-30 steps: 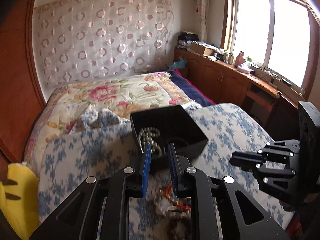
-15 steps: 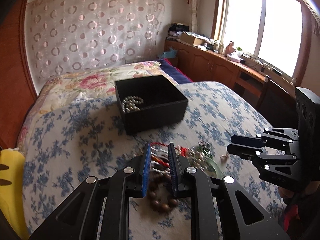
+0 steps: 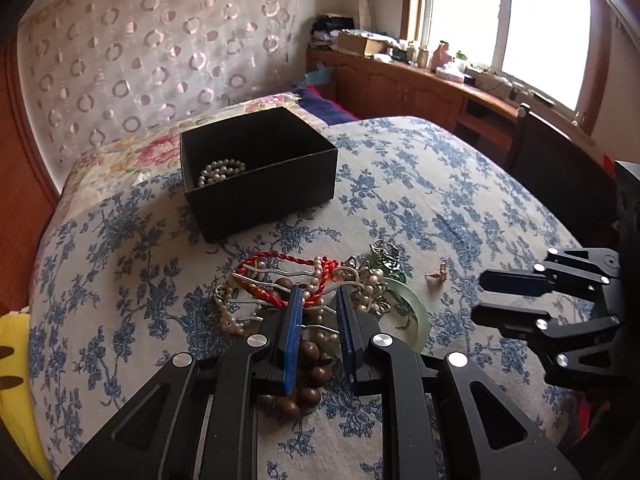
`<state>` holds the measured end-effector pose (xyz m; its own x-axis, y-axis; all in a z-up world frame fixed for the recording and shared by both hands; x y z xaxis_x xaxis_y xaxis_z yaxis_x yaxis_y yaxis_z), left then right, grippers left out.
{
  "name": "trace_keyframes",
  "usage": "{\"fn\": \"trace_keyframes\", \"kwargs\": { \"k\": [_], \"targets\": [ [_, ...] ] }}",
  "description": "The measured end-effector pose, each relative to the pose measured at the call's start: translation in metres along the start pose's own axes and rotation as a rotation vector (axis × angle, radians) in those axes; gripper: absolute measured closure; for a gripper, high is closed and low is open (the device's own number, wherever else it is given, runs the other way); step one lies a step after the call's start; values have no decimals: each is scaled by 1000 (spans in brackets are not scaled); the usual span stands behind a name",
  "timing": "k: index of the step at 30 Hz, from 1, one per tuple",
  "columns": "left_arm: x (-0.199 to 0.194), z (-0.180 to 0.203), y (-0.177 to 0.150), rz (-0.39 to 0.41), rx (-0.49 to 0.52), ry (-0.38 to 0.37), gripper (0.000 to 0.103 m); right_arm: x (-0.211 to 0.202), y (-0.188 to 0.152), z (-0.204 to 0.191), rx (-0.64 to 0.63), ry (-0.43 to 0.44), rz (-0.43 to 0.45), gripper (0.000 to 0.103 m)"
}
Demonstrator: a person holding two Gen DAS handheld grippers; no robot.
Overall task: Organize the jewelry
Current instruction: 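Return the left tool to the pile and grasp another pearl strand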
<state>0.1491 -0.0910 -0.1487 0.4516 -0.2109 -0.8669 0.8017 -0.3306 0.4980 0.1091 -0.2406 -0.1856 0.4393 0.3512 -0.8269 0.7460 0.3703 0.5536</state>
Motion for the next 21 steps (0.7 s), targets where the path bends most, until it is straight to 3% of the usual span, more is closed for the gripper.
{"fn": "trace_keyframes", "kwargs": {
  "k": [11,15,21],
  "targets": [
    [16,-3,1,-40,41,87,90,1,-5,-2,0,22,7,72],
    [18,-8,1,-47,30,78,99,1,-6,0,4,26,10,72],
    [4,-14,5,-2,1,78,100,-1,-6,0,0,22,9,72]
  ]
}}
Point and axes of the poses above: each gripper's, at about its wrist camera, not at the fingertips, and x roughly the way its jaws point, z to its right, y to its top, the point moved 9 cm from there along x, roughly the way its jaws point, and after that the axes turned 13 degrees about -z, right-handed, at the moved point
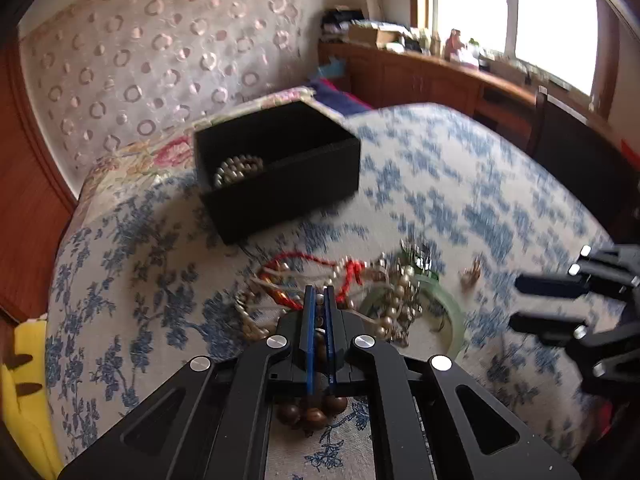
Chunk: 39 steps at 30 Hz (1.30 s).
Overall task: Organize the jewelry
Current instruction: 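Return the left tool to the pile and grasp another pearl strand, then lift the pearl strand with the left tool toward the black box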
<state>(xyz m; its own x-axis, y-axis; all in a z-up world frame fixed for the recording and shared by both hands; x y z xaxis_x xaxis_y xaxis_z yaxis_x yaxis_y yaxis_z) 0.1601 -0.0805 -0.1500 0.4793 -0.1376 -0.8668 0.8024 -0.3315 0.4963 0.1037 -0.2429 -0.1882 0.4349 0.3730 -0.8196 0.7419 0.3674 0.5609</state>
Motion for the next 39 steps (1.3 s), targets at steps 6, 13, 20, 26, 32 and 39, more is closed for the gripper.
{"fn": "trace_keyframes", "kwargs": {
  "k": [6,13,20,26,32,39],
  "targets": [
    [-36,-25,15,98,-65,5,100,-3,5,-2,-4,-3,5,72],
    [-75,-38,28,186,-101,-8,100,-4,23,-9,-27,-13,15,72],
    [-103,-42,39,243,-98,-5,100,2,35,-13,-43,-22,11,72],
    [-126,-48,36,296,-117,-34,100,9,41,-16,-52,-29,1,72],
    [-151,-55,39,342,-121,-28,100,15,42,-21,-59,-27,-4,72],
    [-163,-71,36,362,-145,11,100,13,44,-24,-68,-32,-2,72]
  ]
}}
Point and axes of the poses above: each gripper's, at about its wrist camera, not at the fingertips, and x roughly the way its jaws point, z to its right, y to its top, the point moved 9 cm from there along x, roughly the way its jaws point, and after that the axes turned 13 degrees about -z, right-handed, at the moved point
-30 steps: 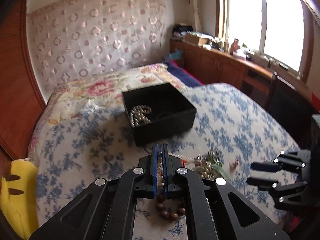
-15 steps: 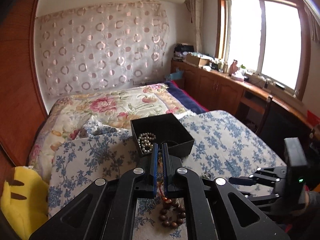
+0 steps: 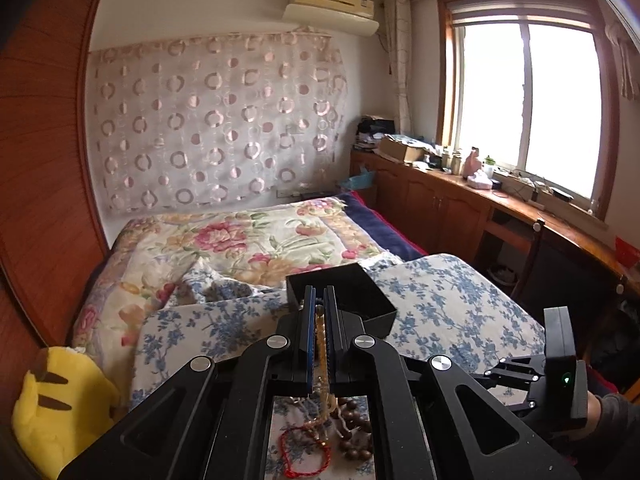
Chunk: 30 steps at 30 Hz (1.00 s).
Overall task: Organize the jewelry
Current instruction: 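Lift the pearl strand with the left tool toward the black box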
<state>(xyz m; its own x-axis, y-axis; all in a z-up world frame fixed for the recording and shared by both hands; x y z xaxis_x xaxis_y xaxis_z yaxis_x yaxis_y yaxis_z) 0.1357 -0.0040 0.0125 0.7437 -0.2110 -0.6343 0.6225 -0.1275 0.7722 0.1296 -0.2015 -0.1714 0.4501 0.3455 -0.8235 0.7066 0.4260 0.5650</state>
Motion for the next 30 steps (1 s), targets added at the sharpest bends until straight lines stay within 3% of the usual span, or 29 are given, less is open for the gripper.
{"fn": "trace_keyframes", "kwargs": {
  "k": [6,24,28,30],
  "targets": [
    [-17,-13,4,37,-25,18,100,1,8,-4,-15,2,3,72],
    [-62,-46,25,128,-55,89,100,41,2,4,-28,-18,-129,72],
    [-66,-46,26,132,-45,101,99,44,4,3,-54,-41,-140,90],
    [-66,-47,25,131,-47,104,99,44,4,2,-69,-39,-143,94]
  ]
}}
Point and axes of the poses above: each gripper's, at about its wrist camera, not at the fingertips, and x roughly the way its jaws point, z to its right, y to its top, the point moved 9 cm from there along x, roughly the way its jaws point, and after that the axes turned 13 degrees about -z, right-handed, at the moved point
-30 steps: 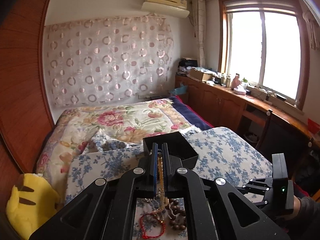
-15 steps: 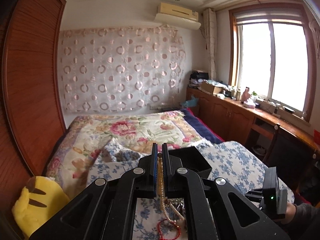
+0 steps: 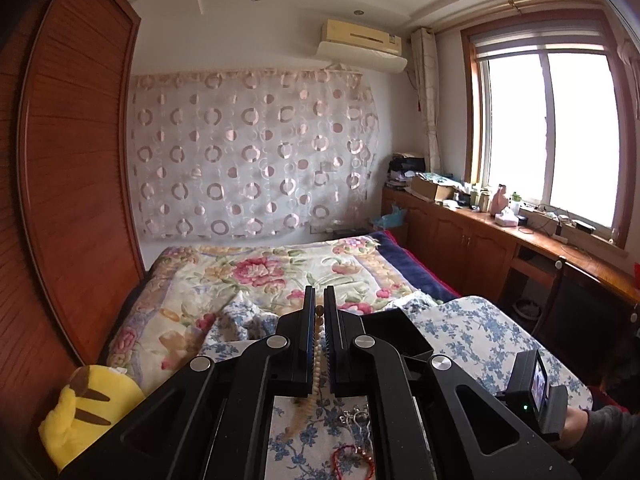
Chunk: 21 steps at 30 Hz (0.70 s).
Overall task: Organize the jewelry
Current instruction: 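Lift the pearl strand with the left tool toward the black box, then hold the pearl strand above the box with the left tool while the right tool grasps the green jade bangle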
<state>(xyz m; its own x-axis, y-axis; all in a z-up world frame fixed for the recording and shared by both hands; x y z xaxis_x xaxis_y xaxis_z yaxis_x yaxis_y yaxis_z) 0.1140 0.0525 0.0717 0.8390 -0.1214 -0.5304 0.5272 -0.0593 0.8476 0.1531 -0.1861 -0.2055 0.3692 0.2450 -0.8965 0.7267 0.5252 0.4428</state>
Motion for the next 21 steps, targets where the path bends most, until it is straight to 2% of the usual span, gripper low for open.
{"fn": "trace_keyframes", "kwargs": {
  "k": [11,21],
  "targets": [
    [14,4,2,-26,14,-7,99,-37,21,5,-8,-12,118,94],
    [33,5,16,-28,32,-20,99,-51,43,12,-30,-8,157,95]
  ]
}}
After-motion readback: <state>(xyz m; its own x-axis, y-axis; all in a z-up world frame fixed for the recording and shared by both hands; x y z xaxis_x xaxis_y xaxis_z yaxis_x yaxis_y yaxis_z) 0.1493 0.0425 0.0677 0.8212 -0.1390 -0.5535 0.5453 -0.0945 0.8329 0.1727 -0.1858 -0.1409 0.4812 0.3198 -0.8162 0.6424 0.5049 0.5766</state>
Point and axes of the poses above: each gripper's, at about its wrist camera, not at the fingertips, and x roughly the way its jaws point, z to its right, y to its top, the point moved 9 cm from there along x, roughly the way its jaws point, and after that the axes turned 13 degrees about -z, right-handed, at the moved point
